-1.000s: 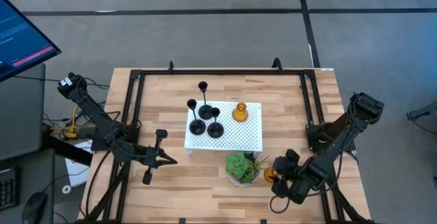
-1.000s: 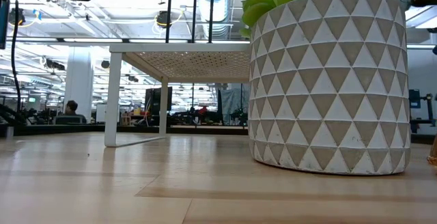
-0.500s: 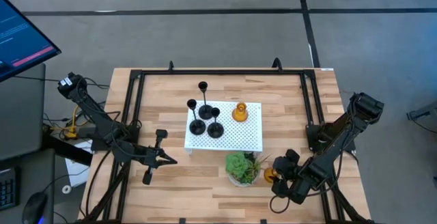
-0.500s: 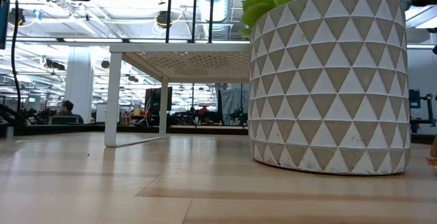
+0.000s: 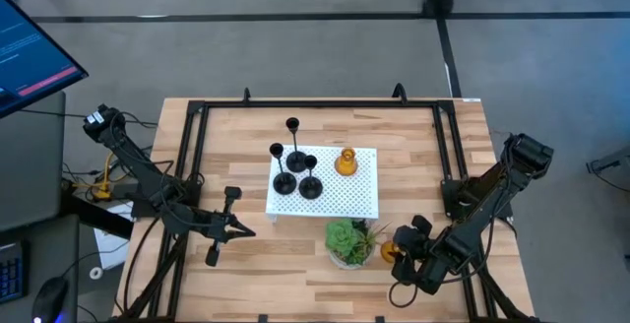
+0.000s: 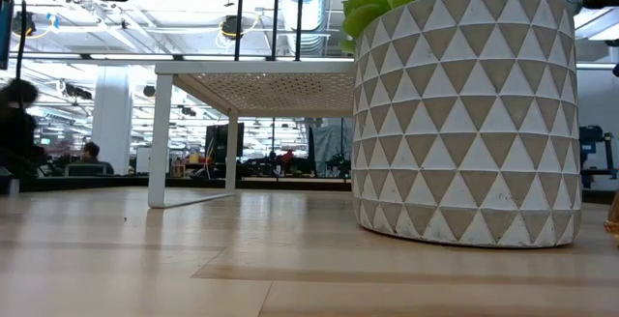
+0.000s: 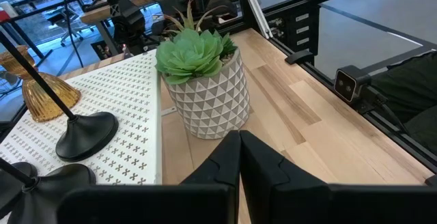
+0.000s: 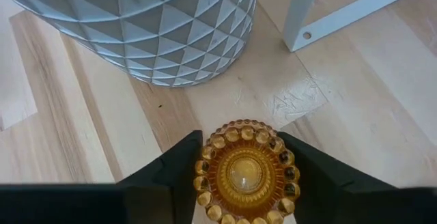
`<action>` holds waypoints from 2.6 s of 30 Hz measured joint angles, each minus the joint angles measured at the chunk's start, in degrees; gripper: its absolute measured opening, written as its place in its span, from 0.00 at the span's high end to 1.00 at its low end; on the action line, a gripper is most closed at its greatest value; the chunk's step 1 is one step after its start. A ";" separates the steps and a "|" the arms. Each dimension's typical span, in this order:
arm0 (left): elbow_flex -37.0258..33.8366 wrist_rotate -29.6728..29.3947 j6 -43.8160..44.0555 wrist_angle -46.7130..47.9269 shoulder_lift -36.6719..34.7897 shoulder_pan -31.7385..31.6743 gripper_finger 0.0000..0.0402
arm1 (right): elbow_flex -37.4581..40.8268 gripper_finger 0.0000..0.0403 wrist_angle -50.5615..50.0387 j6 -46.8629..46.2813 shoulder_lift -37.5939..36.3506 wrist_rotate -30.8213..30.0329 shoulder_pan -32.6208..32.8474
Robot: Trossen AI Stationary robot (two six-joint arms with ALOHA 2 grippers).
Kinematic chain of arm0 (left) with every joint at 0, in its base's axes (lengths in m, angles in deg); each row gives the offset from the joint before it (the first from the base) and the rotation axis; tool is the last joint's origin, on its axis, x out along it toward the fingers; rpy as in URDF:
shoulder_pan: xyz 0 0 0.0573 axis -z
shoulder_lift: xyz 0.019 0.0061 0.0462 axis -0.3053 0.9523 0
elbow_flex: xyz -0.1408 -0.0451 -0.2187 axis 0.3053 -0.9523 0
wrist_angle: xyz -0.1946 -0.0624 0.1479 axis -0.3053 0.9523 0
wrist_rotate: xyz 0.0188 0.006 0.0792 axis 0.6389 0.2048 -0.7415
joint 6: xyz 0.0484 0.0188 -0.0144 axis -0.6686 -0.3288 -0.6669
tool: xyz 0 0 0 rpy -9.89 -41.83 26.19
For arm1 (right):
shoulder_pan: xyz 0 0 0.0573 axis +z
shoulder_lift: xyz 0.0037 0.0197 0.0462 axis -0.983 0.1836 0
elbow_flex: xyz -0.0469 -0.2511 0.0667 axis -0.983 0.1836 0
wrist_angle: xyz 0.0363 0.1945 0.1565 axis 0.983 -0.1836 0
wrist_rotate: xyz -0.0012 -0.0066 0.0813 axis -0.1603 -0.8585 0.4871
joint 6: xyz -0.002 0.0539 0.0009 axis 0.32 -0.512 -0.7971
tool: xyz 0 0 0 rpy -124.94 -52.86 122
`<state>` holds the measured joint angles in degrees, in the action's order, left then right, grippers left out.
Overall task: Pick & Place candle stick holders
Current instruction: Put the orange transparent candle holder on the shelf
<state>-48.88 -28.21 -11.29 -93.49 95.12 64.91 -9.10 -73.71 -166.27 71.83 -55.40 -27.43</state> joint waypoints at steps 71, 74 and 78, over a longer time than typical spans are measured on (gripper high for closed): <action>0.00 0.00 0.28 -0.13 -0.02 -0.01 0.98 | -41.92 0.62 -26.18 48.19 1.14 1.57 -33.49; 0.00 0.01 1.37 -0.13 -0.02 0.00 0.98 | -42.10 0.62 -25.70 48.19 2.12 1.40 -33.72; 0.00 0.01 2.56 -0.13 -0.02 0.00 0.98 | -41.90 0.59 -25.89 48.19 3.71 2.20 -33.90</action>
<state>-48.88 -28.20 -8.73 -93.62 95.09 64.91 -51.01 -99.61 -118.08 75.54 -53.20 -61.33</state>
